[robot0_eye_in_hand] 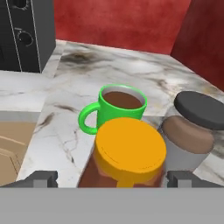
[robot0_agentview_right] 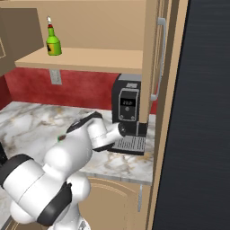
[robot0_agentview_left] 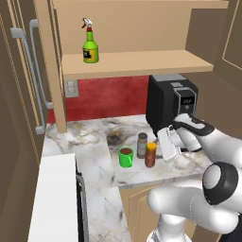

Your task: Pick the cinnamon and honey bottle from the cabinet and place them next to the mug.

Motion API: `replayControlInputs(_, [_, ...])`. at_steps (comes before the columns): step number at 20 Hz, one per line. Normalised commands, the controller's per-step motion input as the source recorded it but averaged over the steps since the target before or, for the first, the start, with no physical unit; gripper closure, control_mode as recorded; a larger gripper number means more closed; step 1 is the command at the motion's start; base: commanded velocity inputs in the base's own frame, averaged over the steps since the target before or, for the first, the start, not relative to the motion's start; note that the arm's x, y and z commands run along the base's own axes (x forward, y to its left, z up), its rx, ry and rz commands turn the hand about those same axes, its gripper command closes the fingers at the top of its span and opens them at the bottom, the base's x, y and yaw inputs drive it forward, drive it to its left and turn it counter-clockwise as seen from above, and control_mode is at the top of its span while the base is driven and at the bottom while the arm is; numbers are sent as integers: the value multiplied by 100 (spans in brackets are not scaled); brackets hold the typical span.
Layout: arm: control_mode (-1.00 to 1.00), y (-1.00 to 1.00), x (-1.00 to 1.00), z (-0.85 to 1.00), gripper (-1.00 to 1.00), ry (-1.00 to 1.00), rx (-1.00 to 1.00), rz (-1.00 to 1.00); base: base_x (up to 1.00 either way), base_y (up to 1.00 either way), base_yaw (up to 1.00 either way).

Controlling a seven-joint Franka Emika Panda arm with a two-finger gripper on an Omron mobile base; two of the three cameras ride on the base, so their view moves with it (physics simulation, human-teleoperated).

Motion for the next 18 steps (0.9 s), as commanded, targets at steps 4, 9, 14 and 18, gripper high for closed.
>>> replayControlInputs(4, [-100,0,9,51,-100,-20,0,-4,0,0,0])
replayControlInputs(9, [-100,0,7,58,-100,-20,0,-6,0,0,0])
replayControlInputs(14, [-100,0,0,66,-100,-14,0,-11,0,0,0])
replayControlInputs(18, [-100,0,-9,59,-100,-1,0,-20,0,0,0])
